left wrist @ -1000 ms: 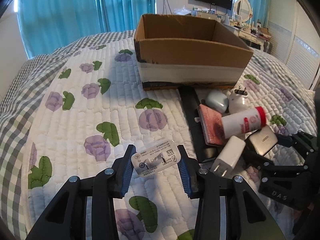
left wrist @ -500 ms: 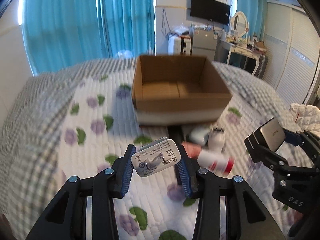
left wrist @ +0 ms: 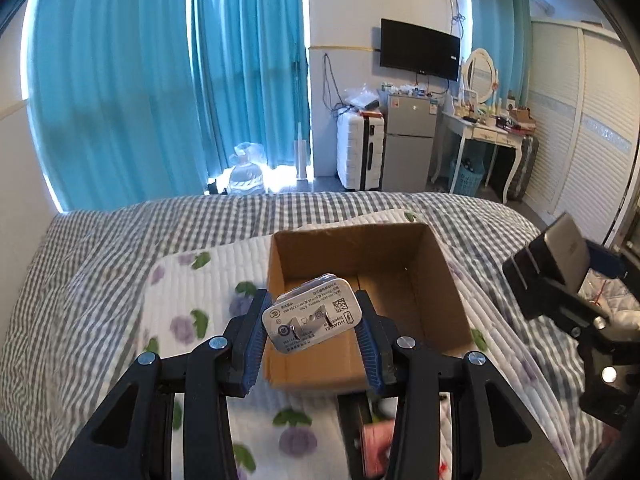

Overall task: Organize rigid objects
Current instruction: 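Carry both items over the box and open both tools to drop them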

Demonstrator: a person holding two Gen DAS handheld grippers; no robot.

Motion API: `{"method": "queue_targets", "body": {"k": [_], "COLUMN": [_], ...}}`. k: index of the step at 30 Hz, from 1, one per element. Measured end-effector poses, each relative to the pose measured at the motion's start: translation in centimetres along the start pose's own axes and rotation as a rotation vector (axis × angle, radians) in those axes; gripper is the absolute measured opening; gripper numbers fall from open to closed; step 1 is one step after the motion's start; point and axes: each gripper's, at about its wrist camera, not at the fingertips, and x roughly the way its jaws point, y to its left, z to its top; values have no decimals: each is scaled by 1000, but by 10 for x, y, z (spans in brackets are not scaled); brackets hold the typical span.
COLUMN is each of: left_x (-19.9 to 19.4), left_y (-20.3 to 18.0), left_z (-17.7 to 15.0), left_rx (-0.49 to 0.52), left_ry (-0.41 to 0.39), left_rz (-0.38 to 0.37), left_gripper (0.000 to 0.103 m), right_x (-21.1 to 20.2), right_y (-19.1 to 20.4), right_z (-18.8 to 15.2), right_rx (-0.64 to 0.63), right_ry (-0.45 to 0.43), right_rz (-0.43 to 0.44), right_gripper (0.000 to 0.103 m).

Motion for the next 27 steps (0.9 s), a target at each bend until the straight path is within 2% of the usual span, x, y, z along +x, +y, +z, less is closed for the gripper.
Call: {"method": "queue_targets", "body": {"k": [6, 9, 13, 18, 21, 24, 27], "left_x": [72, 102, 131, 142, 131, 120, 114], "left_y": [-15, -19, -18, -17, -16, -12, 2], "left_z": [-6, -15, -25, -25, -21, -14, -10], "left_rx": [63, 63, 52, 24, 35, 56, 46], "left_ry": [49, 81, 113, 153, 108, 69, 54], "left_rz": [-1, -20, -27, -55, -38, 2, 10], "left_gripper": [42, 42, 42, 47, 58, 58, 58], "right_x": [64, 97, 121, 137, 139, 144, 161], "right_y": [-18, -26, -33, -41, -41, -38, -35], "right_z": [11, 5, -12, -23, -19, -12, -5], "right_rx": [26, 27, 32, 35, 35, 34, 49], "right_ry": [20, 44, 69, 92, 89, 87, 106], "right_rz": [6, 6, 14, 26, 22, 21, 32], "right_gripper": [67, 67, 67, 67, 67, 67, 67]}}
